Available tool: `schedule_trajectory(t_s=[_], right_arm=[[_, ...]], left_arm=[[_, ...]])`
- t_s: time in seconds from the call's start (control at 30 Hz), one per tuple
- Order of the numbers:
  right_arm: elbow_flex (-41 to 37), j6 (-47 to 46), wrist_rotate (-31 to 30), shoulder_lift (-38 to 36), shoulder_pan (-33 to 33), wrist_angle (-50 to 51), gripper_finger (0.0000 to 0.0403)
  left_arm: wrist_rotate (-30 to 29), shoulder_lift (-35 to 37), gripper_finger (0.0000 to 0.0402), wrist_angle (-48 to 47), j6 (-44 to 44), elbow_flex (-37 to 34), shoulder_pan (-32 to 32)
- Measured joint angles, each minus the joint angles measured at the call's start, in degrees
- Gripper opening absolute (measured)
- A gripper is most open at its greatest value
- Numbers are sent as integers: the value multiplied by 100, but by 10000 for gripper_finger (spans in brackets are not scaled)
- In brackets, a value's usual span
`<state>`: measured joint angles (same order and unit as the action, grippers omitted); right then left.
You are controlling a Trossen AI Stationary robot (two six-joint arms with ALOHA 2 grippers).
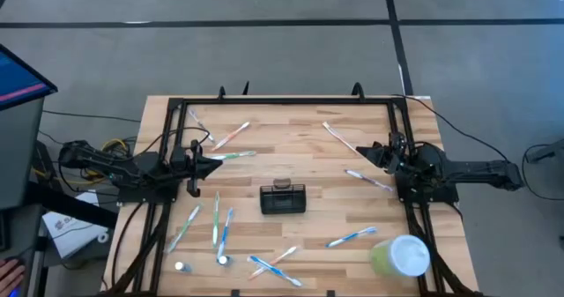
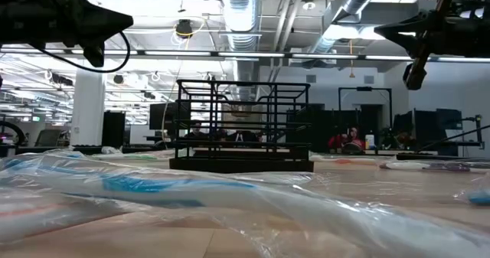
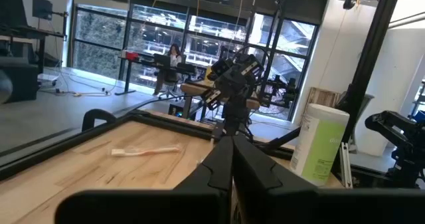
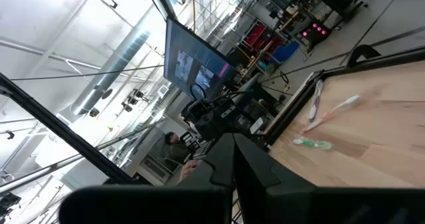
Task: Pick & Place toothbrushing station
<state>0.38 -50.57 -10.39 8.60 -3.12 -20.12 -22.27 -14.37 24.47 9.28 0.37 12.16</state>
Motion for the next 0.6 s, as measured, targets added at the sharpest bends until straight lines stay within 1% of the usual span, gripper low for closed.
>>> schedule_trajectory(t_s=[0.17,0.23,0.3,0.37,0.5,0.6], right_arm=[[0,-1,0,1,0,-2,0],[0,-2,-31,0,0,-3,0],[0,-4,-326,0,-24,-11,0],[0,-4,-470,0,-48,-37,0],[0,-4,-573,0,-52,-174,0],[0,-4,-660,0,-53,-182,0]], left_arm=[[-6,2,2,4,0,-1,-2],[-102,1,2,17,5,-1,-2],[-131,0,2,116,128,-1,-2],[-129,0,2,341,481,2,-2],[-132,2,2,876,1583,0,-2],[-364,-12,2,1187,2118,0,-2]])
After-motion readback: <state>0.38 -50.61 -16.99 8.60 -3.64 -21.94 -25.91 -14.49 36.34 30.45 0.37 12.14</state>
